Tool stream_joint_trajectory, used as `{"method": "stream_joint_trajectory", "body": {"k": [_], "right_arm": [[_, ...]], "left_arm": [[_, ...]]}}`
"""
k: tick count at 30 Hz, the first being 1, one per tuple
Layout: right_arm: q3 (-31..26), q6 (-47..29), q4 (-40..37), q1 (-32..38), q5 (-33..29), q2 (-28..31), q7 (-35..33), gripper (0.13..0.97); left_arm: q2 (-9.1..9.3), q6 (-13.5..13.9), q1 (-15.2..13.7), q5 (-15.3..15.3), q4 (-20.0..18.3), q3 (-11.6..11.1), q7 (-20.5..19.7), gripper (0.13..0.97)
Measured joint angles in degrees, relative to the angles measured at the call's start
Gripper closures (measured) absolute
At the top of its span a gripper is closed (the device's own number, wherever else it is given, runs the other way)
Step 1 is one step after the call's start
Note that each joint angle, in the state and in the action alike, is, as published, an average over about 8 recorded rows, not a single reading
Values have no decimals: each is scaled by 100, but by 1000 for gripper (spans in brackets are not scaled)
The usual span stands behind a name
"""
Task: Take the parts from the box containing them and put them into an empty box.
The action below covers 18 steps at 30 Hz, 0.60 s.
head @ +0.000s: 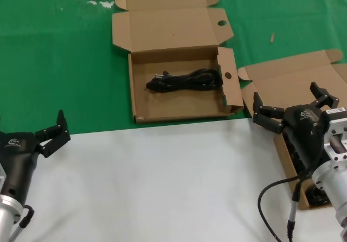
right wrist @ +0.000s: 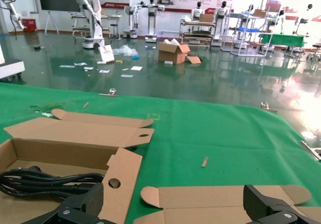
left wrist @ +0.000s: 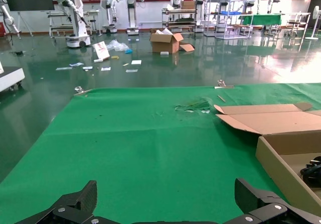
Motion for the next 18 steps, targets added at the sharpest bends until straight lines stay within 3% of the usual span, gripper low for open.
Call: {"method": "stream_joint_trajectory", "body": {"k": [18], "right_arm": [[0, 0, 0, 0, 0, 0, 0, 129]], "left_arm": [[0, 0, 0, 0, 0, 0, 0, 132]]}}
